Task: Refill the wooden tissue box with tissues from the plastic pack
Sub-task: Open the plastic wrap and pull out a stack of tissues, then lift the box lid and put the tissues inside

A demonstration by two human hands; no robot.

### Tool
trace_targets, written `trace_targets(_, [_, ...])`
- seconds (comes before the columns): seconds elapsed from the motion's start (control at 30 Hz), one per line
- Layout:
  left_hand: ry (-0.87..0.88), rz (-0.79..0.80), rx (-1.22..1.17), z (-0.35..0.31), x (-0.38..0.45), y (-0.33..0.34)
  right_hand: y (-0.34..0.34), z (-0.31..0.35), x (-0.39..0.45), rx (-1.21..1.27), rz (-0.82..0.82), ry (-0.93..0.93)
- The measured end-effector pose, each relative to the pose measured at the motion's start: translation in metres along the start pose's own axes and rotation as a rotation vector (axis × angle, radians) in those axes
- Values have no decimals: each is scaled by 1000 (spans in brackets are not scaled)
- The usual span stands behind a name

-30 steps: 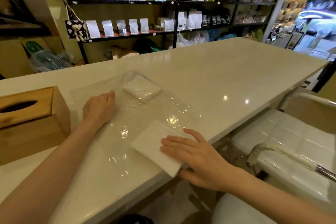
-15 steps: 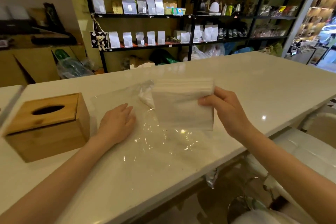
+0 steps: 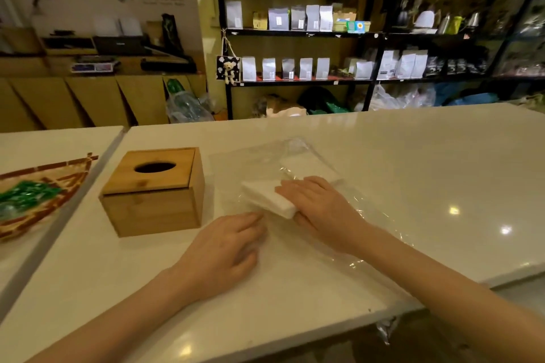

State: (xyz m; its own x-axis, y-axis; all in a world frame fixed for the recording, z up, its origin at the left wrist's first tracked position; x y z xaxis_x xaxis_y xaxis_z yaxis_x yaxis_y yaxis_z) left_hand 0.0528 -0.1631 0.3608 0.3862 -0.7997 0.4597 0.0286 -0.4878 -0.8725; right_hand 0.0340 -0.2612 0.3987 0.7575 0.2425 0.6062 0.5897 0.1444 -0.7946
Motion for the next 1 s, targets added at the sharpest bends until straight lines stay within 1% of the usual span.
trace_targets(0.07, [13, -36, 33, -3, -6, -9, 14, 10, -11, -77, 59, -73])
trace_targets(0.13, [26, -55, 62, -5, -10, -12, 23, 14, -20, -101, 111, -111])
trace_targets(0.3, [19, -67, 65, -4, -8, -11, 29, 11, -27, -51, 243, -69])
trace_targets(0.4, [14, -64, 60, -4, -8, -10, 27, 12, -31, -15, 313, -79])
trace_targets(0.47, [16, -56, 34, -4, -10, -10, 26, 12, -30, 30, 324, -70])
trace_targets(0.53, [2, -57, -17, -3, -9, -13, 22, 11, -21, 89, 284, -49])
trace_targets(0.6, [-46, -129, -97, 3, -6, -29, 15, 12, -5, 166, 206, -4])
trace_targets(0.63, [-69, -194, -122, 7, -4, -43, 11, 12, 5, 202, 158, 20])
trace_targets(0.7, [-107, -333, -138, 19, -1, -77, 4, 16, 28, 255, 72, 57])
trace_targets(0.77, [-159, -433, -117, 38, -3, -112, 1, 23, 54, 317, 25, 96])
trace_targets(0.83, [-276, -476, -113, 68, -10, -137, 6, 36, 76, 367, 47, 102])
trace_targets(0.9, [-426, -478, -140, 103, -23, -150, 21, 50, 93, 379, 137, 94])
trace_targets(1.0, [-573, -364, -157, 147, -40, -145, 46, 67, 107, 349, 273, 61])
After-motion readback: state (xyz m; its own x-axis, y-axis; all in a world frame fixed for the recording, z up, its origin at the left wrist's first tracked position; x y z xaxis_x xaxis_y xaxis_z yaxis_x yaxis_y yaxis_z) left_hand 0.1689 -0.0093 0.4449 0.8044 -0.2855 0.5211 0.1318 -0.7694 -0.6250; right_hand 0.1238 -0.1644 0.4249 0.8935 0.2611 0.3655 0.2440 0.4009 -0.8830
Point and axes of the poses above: each hand's wrist, its own x-axis towards the middle knuckle, its own y-axis out of the palm, z = x × y, the point moved 10 cm from there along x, towards the middle knuckle, and after that the axes turned 10 degrees about -z, right-handed, at the moved point
